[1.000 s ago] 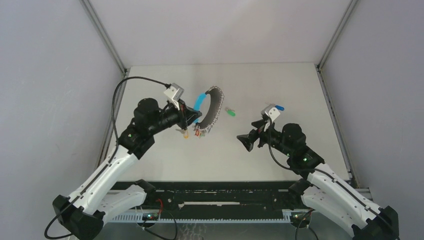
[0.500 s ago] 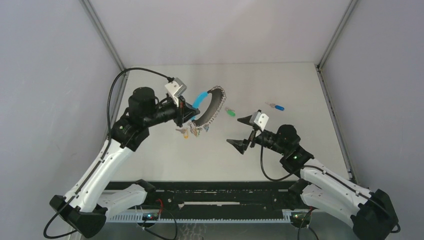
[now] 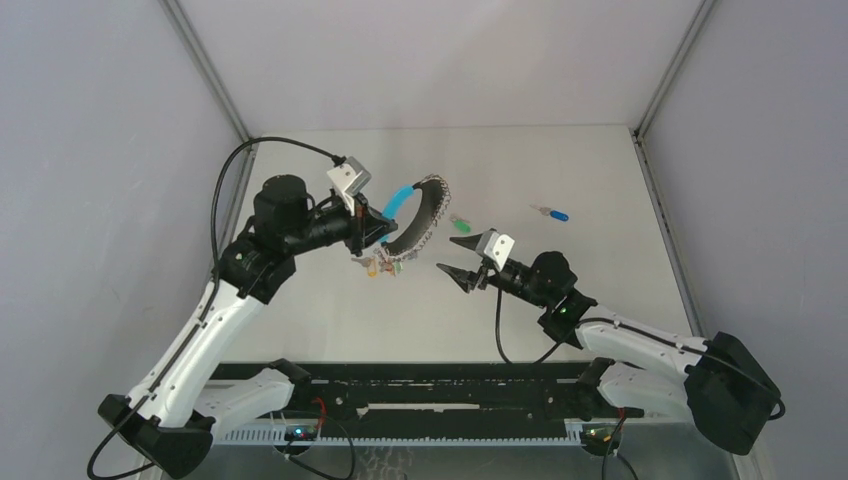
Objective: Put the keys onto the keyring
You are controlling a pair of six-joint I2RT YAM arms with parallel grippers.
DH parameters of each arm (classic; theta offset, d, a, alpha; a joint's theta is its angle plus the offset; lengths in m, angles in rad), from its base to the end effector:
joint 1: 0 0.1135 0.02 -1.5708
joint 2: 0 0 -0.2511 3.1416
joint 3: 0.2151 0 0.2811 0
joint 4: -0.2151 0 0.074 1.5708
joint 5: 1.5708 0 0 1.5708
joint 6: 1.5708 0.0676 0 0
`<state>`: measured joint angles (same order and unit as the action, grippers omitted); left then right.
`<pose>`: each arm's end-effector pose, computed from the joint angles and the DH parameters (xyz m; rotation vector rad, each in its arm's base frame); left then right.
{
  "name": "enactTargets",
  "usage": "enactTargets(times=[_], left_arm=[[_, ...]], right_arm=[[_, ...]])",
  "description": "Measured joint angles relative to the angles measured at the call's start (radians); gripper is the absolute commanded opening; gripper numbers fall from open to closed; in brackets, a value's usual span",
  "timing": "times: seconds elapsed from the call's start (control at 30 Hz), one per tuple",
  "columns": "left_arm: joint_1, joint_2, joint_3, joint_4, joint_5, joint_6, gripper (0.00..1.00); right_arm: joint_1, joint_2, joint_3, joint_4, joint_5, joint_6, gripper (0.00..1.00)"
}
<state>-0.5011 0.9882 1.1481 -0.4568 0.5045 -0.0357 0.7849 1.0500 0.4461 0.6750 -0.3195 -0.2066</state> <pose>0.2218 -0.1587 0.3872 0.7828 1.7475 -0.8365 0.1923 0.2221 0.2346 -0.9553 1.2132 0.7008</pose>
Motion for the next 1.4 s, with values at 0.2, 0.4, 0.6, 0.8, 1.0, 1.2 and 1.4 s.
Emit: enactTargets(times=[0.2, 0.4, 0.6, 0.8, 1.0, 1.2, 1.4], left_arm=[[0.005, -0.021, -0.002, 0.009, 0.018, -0.006, 0.0], [0.005, -0.026, -0.009, 0.019, 0.037, -0.006, 0.0], [0.005, -0.027, -0.023, 0.021, 0.058, -0.006, 0.0], [0.005, -0.026, -0.023, 0.021, 0.077, -0.006, 0.0], [0.005, -0.026, -0.023, 0.022, 0.08, -0.006, 0.0], [0.005, -0.026, -0.023, 0.022, 0.084, -0.006, 0.0], [0.005, -0.024, -0.023, 0.022, 0.084, -0.006, 0.0]], right_arm=[[0.023, 0.061, 0.0, 0.096, 0.004, 0.006, 0.38], [0.039, 0.117, 0.0, 0.156, 0.004, 0.007, 0.22], [0.051, 0.15, 0.0, 0.176, 0.003, 0.004, 0.17], [0.084, 0.172, 0.002, 0.211, 0.019, -0.002, 0.13], [0.105, 0.197, 0.002, 0.246, 0.069, -0.014, 0.13], [0.116, 0.205, 0.002, 0.27, 0.102, -0.019, 0.13], [0.128, 0.205, 0.002, 0.281, 0.124, -0.024, 0.13]])
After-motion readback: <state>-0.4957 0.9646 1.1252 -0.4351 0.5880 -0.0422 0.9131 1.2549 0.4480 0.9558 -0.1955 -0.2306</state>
